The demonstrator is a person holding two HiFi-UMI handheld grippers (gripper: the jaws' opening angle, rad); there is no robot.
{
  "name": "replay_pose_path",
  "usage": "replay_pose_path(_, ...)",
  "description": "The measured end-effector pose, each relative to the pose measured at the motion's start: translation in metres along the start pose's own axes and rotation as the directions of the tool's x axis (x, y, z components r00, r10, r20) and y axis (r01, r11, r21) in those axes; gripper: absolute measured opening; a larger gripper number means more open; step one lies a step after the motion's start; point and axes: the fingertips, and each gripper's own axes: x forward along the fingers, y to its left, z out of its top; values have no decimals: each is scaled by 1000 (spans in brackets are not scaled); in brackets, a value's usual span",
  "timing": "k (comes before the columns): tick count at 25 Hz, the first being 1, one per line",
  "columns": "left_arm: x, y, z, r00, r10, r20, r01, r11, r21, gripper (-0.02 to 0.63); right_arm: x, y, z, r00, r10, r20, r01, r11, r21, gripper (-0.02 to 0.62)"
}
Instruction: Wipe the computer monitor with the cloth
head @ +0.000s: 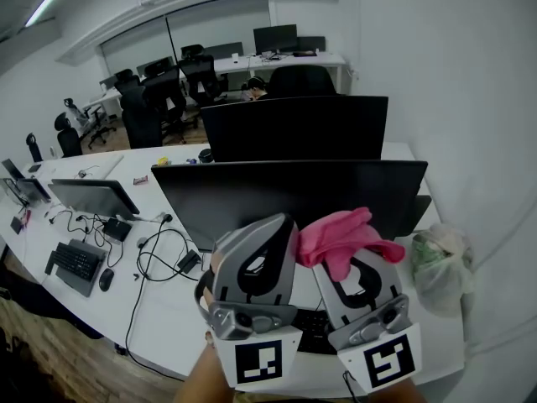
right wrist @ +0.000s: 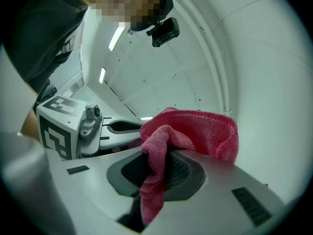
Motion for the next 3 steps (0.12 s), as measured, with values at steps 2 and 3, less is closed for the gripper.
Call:
replay_pose_path(2,-1,0,-2,1000,5,-2,-5,1000,-4,6,2,2,-2,1000,6,-3,-6,1000,-6,63)
replay_pose_path(3,-1,0,-4,1000,7,-3,-7,1000,-6,6,3,3,-4,1000,9,-5,-9,1000,-8,63)
